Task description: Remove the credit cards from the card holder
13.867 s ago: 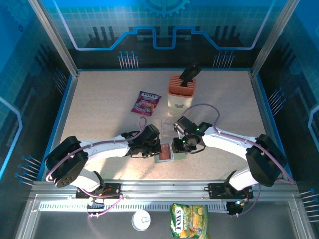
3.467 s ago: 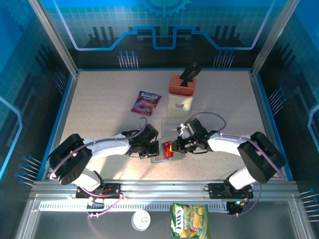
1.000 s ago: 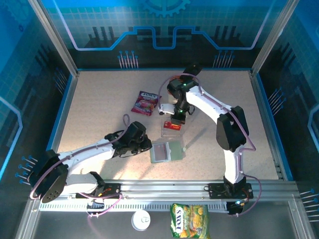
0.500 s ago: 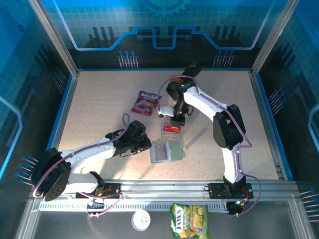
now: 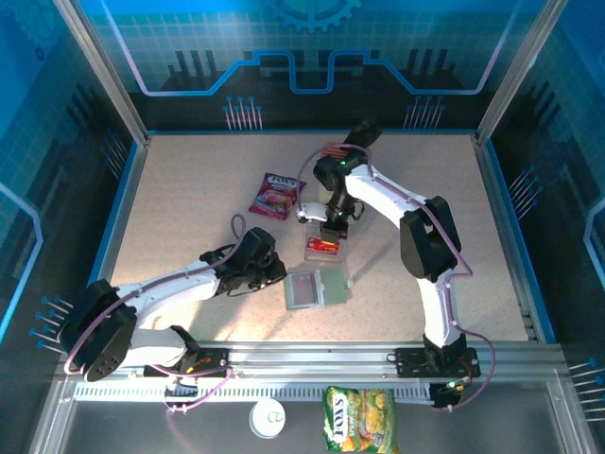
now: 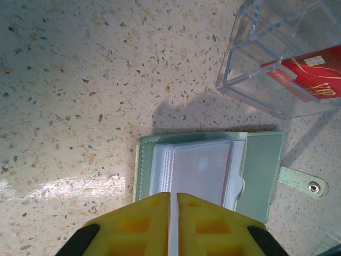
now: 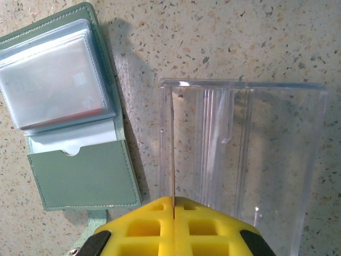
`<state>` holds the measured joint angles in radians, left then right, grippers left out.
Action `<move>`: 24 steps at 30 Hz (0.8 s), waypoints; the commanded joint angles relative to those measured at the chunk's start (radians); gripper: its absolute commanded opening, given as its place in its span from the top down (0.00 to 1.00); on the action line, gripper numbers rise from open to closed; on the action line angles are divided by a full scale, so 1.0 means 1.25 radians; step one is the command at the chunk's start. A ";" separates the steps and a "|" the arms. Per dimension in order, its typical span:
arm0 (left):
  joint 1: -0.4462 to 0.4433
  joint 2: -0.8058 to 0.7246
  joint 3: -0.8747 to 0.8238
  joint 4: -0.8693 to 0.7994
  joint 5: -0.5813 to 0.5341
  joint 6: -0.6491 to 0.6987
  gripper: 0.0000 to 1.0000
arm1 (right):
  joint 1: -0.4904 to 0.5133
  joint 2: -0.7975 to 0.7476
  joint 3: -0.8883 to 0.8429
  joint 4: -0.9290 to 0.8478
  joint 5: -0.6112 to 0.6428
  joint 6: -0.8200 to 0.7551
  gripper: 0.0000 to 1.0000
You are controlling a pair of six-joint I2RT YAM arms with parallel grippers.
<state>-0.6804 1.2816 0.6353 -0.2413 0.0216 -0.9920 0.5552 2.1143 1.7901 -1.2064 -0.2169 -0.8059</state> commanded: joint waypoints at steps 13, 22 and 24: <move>0.009 -0.011 0.003 -0.007 -0.004 0.014 0.89 | -0.001 -0.025 0.023 -0.029 0.000 -0.002 0.80; 0.009 -0.012 0.001 -0.002 -0.004 0.014 0.89 | 0.002 -0.098 -0.003 0.057 0.059 0.040 0.82; 0.009 -0.008 0.001 0.000 -0.003 0.015 0.89 | 0.005 -0.118 -0.003 0.068 0.050 0.064 0.82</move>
<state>-0.6769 1.2816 0.6353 -0.2413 0.0216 -0.9916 0.5552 2.0296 1.7969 -1.1488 -0.1593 -0.7658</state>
